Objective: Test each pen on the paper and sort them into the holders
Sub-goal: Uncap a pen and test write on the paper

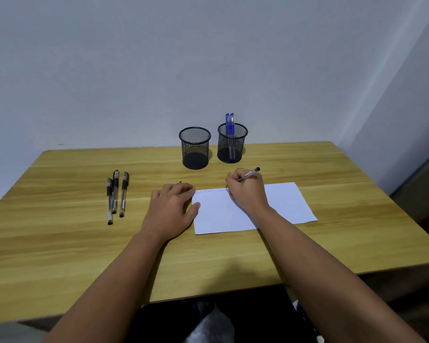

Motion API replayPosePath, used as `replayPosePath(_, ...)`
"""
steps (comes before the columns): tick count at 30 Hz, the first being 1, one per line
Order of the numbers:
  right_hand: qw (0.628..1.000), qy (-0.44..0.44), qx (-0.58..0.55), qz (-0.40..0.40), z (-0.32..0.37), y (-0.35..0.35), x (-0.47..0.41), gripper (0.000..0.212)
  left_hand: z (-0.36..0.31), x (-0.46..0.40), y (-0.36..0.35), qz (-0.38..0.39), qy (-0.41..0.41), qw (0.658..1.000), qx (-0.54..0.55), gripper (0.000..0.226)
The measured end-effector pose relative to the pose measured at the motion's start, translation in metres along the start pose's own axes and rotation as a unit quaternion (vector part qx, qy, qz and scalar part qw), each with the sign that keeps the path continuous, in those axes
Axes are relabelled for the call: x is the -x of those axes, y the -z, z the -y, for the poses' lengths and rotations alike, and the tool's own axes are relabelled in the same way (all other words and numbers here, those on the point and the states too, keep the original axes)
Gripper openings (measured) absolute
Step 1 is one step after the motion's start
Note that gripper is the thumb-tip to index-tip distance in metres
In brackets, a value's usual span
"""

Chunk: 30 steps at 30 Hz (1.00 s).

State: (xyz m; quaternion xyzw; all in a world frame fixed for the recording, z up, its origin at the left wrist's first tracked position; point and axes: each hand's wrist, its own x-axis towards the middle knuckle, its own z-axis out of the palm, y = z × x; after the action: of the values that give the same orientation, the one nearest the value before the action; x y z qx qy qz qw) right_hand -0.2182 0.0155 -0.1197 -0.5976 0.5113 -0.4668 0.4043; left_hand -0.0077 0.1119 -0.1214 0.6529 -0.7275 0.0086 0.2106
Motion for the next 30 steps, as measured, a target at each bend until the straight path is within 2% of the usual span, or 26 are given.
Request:
replayPosePath(13,0.999,0.022,0.027,0.006,0.003,0.001,0.003,0.042,0.002,0.000,-0.001,-0.005,-0.005,1.000,0.002,0.056)
replayPosePath(19,0.991,-0.078,-0.090,-0.053,0.010,0.007,-0.006,0.035,0.001,0.001,-0.001,-0.010,-0.004,1.000,0.003,0.056)
replayPosePath(24,0.987,-0.116,-0.115,0.002,0.026,0.011,-0.005,0.025,0.001,0.001,-0.001,-0.005,-0.004,1.000,-0.001,0.056)
replayPosePath(27,0.985,-0.085,-0.152,-0.001,0.040,0.011,-0.006,0.024,0.000,0.002,0.000,-0.024,-0.011,1.000,0.015,0.051)
replayPosePath(30,0.988,-0.051,-0.142,-0.023,0.050,0.012,-0.006,0.034,0.002,0.000,0.005,-0.086,-0.008,0.995,0.047,0.044)
